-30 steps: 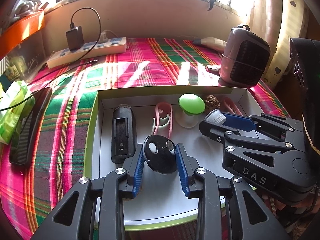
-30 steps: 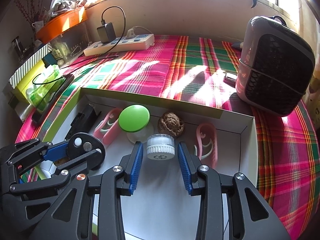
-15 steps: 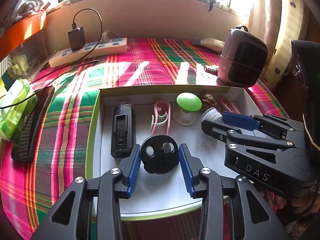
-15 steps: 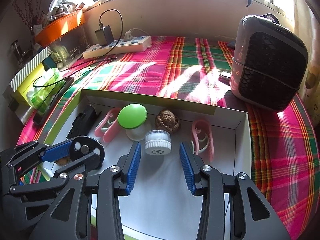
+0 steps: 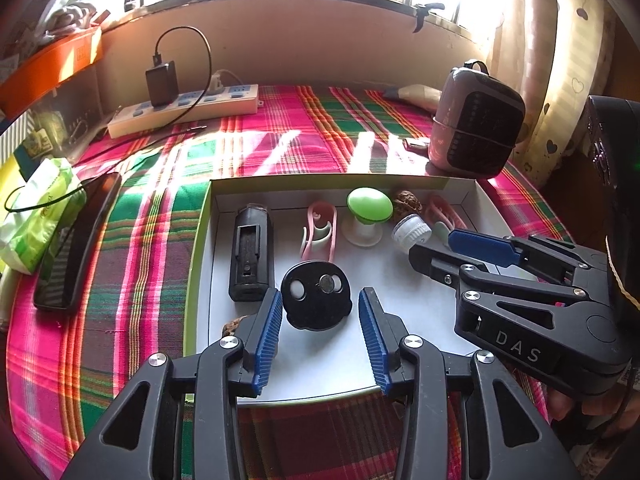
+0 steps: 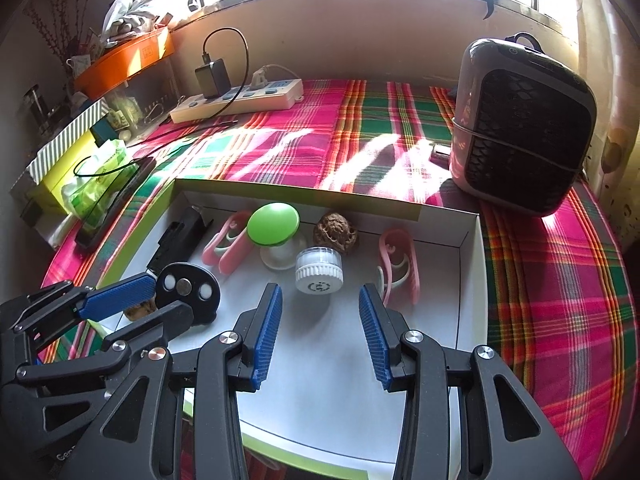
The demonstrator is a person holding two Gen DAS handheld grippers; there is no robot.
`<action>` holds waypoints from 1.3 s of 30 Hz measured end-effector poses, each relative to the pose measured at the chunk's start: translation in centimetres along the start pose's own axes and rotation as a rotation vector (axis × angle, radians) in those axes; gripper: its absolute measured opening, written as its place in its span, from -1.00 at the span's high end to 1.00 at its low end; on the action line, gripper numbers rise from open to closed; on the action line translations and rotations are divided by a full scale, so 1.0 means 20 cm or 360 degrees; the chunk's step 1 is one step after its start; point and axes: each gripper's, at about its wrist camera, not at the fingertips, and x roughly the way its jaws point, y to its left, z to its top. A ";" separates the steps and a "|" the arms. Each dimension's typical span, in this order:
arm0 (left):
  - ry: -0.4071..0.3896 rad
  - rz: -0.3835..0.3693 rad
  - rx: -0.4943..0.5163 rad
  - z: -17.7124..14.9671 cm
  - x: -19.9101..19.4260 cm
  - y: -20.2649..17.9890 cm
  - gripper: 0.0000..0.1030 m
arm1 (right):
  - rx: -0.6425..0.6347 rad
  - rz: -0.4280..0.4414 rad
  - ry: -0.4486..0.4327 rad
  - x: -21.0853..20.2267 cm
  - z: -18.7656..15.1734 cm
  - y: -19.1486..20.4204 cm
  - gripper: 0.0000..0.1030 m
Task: Organize objects
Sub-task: 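Withdraw both open tools from the tray toward the cable and white knob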
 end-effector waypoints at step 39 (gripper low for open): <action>-0.0124 -0.0054 0.0061 -0.29 -0.29 -0.11 0.26 | 0.0009 -0.0064 -0.0222 -0.41 -0.32 0.05 -0.04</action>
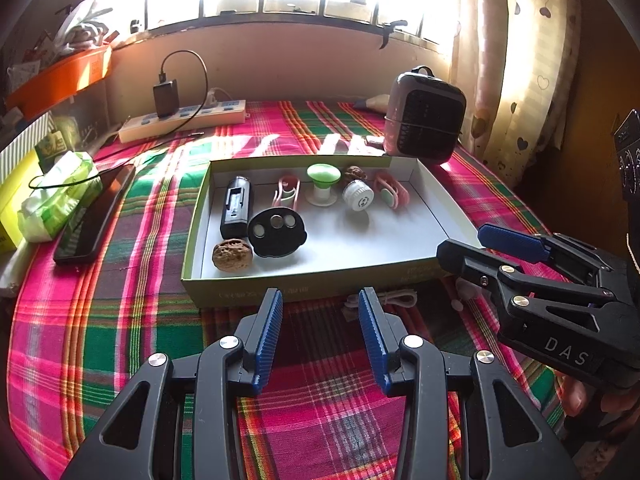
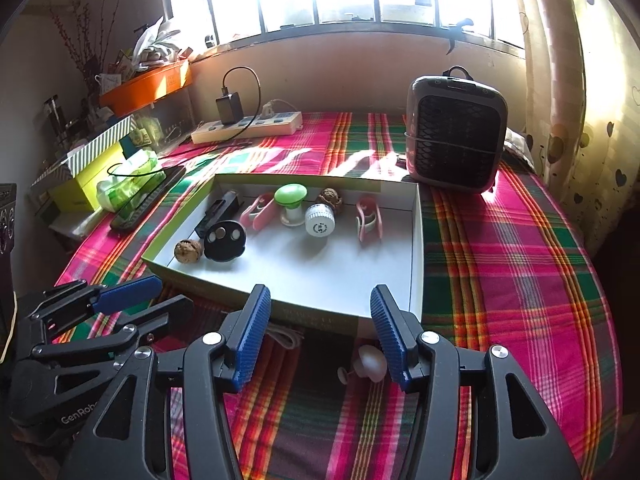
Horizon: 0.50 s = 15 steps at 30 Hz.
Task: Organize objects
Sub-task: 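Withdraw both open tools from the tray toward the cable and white knob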
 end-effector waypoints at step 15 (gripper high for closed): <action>0.0080 -0.0081 0.0014 -0.09 0.04 -0.03 0.26 | 0.0056 -0.0097 0.0053 -0.04 -0.18 -0.10 -0.05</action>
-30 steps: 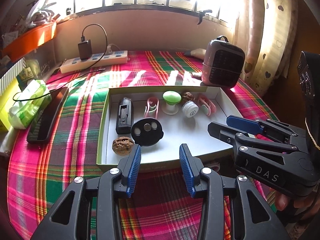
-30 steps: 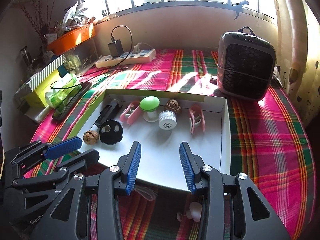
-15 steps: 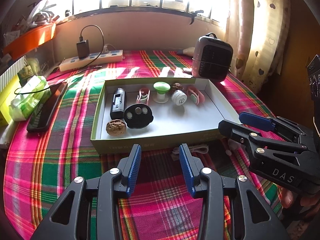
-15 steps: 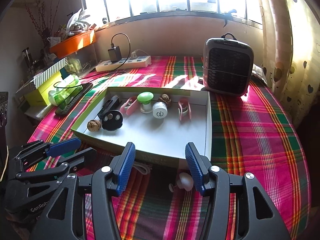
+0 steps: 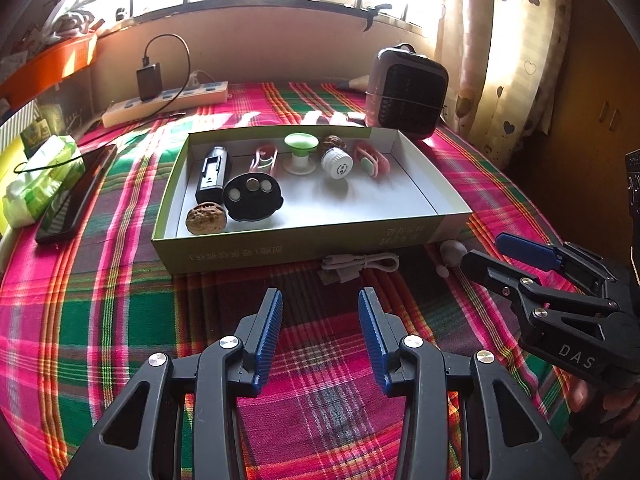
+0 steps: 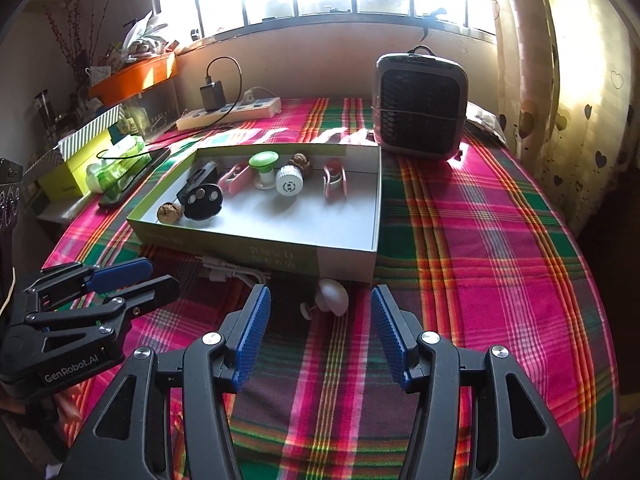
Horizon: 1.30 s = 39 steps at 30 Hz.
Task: Organize objects
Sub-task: 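Withdraw both open tools from the tray toward the cable and white knob, then close the right tool on the white knob while the left closes on the white cable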
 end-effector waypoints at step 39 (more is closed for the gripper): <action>0.0102 -0.0140 0.0082 0.07 0.18 -0.10 0.26 | 0.0051 0.0032 0.0111 0.14 0.03 -0.07 0.37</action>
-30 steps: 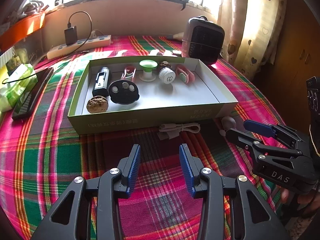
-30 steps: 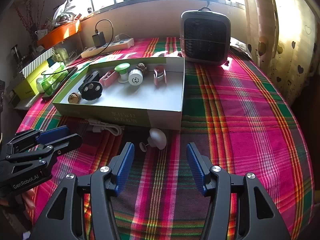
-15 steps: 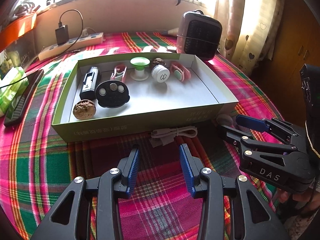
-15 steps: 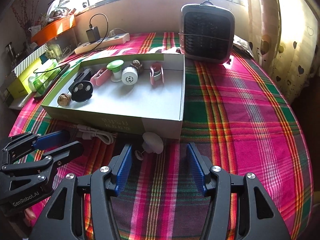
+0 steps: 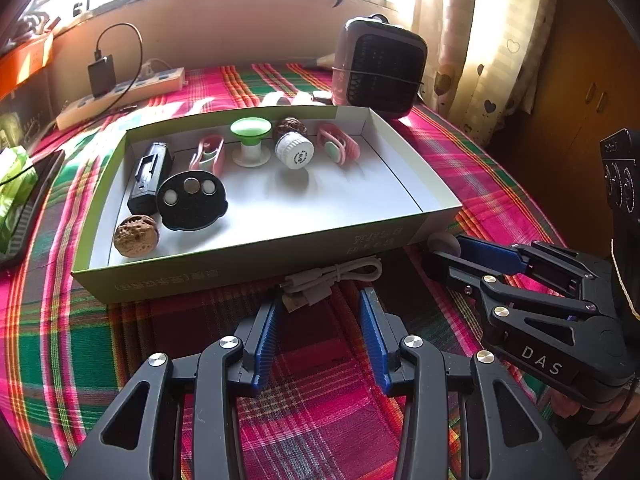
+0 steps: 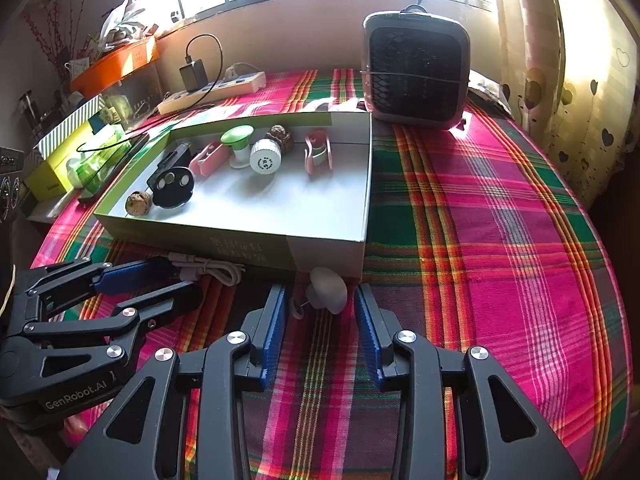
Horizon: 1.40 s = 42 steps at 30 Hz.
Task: Organize objects
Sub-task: 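Close the right tool on the white knob while the left closes on the white cable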
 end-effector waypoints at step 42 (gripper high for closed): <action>0.0063 -0.0231 0.0276 -0.02 0.00 -0.24 0.26 | 0.0089 -0.0014 -0.0012 -0.06 -0.04 -0.16 0.37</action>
